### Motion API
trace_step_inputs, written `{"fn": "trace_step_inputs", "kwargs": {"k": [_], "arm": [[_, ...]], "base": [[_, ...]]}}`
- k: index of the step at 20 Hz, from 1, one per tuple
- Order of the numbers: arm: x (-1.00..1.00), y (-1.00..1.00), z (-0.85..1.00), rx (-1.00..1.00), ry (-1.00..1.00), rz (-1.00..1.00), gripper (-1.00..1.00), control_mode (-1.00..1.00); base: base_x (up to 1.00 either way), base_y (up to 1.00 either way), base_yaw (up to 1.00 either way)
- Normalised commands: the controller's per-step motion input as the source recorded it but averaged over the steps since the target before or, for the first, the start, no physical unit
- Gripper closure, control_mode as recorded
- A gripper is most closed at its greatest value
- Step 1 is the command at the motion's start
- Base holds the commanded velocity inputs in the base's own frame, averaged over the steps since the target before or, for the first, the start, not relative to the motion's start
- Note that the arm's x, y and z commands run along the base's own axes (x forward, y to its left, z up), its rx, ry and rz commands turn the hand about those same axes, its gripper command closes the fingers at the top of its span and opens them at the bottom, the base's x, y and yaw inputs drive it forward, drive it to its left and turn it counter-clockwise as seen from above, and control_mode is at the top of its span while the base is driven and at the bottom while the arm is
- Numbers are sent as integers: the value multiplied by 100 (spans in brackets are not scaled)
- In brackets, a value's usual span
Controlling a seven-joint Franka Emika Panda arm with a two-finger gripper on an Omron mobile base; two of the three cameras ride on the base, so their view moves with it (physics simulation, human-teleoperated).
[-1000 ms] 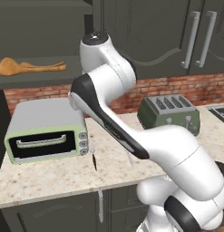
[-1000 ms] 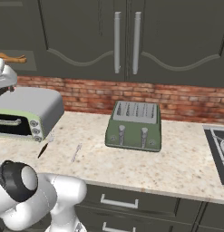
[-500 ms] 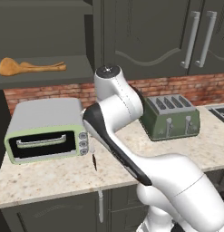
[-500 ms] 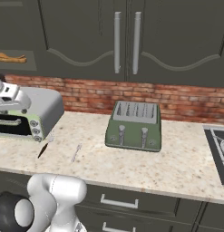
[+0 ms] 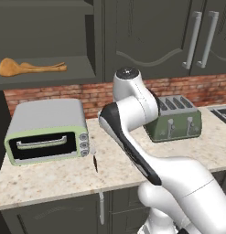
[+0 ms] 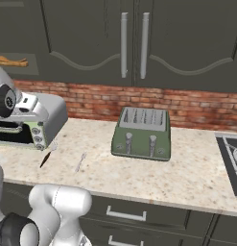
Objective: Organize the utensils by type. Pick up the wooden spoons from the counter and place them in the open cabinet. Then pick up the metallic utensils from the counter and place them in the open drawer.
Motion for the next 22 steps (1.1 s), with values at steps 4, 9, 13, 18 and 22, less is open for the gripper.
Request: {"fn": "trace_step_inputs", "kwargs": {"k": [4, 9, 13, 18, 22], "arm": [[2, -37, -26, 2, 16, -2, -100, -100], [0, -35, -27, 6, 16, -4, -100, -100], [2, -30, -29, 7, 12, -4, -100, -100], [5, -25, -34, 5, 10, -2, -100, -100], [6, -8, -44, 0, 6, 0, -100, -100]], "base": [[0, 0, 0], [0, 0, 0], [0, 0, 0], [0, 0, 0], [0, 0, 0]]}}
